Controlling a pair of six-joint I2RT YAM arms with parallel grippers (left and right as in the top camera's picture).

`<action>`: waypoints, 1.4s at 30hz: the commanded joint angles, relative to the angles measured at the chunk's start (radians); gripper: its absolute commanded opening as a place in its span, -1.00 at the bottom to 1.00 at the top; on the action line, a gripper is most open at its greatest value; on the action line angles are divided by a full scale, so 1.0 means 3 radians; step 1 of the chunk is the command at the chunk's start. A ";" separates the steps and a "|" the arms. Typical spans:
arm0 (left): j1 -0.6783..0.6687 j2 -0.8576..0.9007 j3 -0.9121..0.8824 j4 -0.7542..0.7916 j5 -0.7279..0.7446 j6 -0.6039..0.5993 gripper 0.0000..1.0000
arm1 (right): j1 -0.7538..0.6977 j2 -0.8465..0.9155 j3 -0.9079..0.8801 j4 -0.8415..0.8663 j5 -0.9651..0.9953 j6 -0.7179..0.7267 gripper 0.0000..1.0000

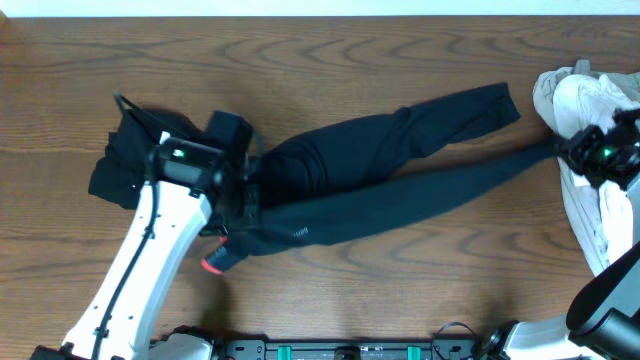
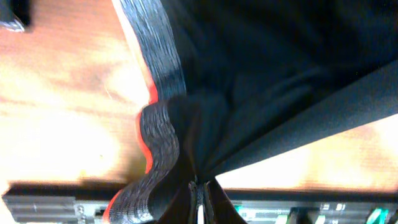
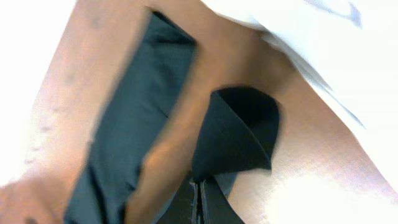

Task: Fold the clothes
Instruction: 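Lift the waistband with the left gripper, stretching pants toward right gripper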

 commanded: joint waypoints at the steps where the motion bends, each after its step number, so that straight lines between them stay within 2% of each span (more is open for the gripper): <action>1: 0.0209 -0.0042 0.0127 0.0128 -0.0139 0.0262 -0.88 | 0.0135 -0.0032 0.0055 0.0212 -0.0296 0.0174 -0.97; 7: 0.0479 0.0005 0.0156 0.0656 -0.0123 0.0557 -0.88 | 0.0394 0.0065 0.0055 0.0876 -0.0205 0.0559 -0.97; 16: 0.0497 0.0444 0.0156 0.1490 -0.0125 0.0992 -0.88 | 0.0696 0.0379 0.0056 0.1600 0.0164 0.0949 -0.97; 24: 0.0504 0.0865 0.0156 0.1886 -0.0347 0.1091 -0.87 | 0.0711 0.0703 0.0056 0.2073 0.0163 0.1111 -0.97; 26: 0.0504 0.0923 0.0158 0.1909 -0.0507 0.1087 -0.69 | 0.0707 0.0716 0.0056 0.2088 0.0165 0.1072 -0.96; 27: 0.0505 0.0930 0.0158 0.1910 -0.0576 0.1087 -0.47 | 0.0702 0.0716 0.0056 0.2097 0.0164 0.1044 -0.81; 28: 0.0509 0.0931 0.0158 0.1910 -0.0640 0.1085 -0.18 | 0.0692 0.0715 0.0056 0.2101 0.0149 0.0999 -0.44; 29: 0.0519 0.0927 0.0159 0.1904 -0.0694 0.1083 0.05 | 0.0676 0.0715 0.0061 0.2099 0.0072 0.0951 0.07; 30: 0.0537 0.0914 0.0165 0.1878 -0.0730 0.1057 0.64 | 0.0651 0.0715 0.0070 0.2083 -0.0064 0.0875 0.36; 31: 0.0558 0.0898 0.0179 0.1834 -0.0735 0.1025 0.96 | 0.0621 0.0715 0.0080 0.2050 -0.0209 0.0813 0.54; 34: 0.0621 0.0844 0.0234 0.1668 -0.0734 0.0994 0.96 | 0.0543 0.0715 0.0123 0.1783 -0.0476 0.0655 0.61; 37: 0.0637 0.0750 0.0277 0.1532 -0.0731 0.0968 0.96 | 0.0526 0.0715 0.0195 0.1361 -0.0474 0.0393 0.57; 42: 0.0637 0.0529 0.0462 0.1209 -0.0693 0.0773 0.96 | 0.0537 0.0716 0.0351 0.0652 0.0047 0.0023 0.58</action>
